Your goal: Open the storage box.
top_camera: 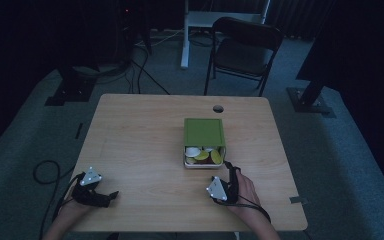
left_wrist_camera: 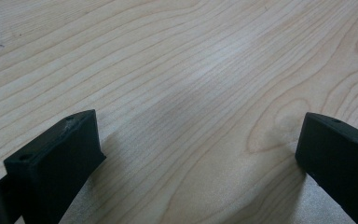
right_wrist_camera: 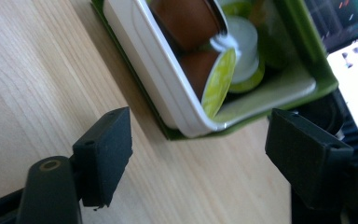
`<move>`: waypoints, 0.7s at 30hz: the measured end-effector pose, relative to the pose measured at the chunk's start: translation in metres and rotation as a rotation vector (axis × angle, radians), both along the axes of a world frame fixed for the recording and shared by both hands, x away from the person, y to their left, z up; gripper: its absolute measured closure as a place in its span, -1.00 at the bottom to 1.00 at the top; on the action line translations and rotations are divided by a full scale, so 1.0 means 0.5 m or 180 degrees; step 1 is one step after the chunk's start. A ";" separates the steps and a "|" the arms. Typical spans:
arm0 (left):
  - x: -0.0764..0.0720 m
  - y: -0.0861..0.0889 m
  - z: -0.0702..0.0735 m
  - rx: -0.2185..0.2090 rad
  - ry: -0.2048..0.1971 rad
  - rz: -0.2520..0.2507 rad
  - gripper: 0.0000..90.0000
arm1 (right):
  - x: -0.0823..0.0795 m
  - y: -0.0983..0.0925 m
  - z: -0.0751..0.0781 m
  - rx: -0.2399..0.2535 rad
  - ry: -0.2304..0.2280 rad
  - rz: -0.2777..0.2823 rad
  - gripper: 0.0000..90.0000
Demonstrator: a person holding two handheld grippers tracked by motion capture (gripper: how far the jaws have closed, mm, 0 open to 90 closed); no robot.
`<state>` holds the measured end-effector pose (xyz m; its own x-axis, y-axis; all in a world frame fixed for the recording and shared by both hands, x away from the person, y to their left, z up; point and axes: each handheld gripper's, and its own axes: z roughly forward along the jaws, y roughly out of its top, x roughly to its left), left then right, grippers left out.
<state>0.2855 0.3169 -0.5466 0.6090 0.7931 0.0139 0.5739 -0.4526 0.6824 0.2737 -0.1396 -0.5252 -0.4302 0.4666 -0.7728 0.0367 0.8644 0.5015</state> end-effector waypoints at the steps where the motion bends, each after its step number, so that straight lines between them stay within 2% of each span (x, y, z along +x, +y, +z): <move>1: 0.000 0.000 0.000 -0.0001 -0.0001 0.0000 -1.00 | -0.001 0.003 0.001 -0.0044 -0.0041 0.0026 -0.41; 7: 0.000 0.000 0.000 -0.0003 -0.0002 0.0001 -1.00 | -0.003 0.024 0.001 -0.0284 -0.0177 0.0204 -0.23; 12: 0.000 0.000 0.000 0.0000 0.0001 -0.0001 -1.00 | 0.000 0.039 -0.008 -0.0494 -0.0161 0.0306 -0.06; 21: 0.000 0.000 0.000 -0.0003 -0.0003 0.0000 -1.00 | 0.003 0.066 -0.020 -0.0826 -0.0259 0.0477 0.11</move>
<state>0.2855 0.3169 -0.5467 0.6090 0.7930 0.0138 0.5732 -0.4521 0.6834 0.2751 -0.1065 -0.5352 -0.4112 0.1851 -0.8925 -0.1322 0.9567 0.2593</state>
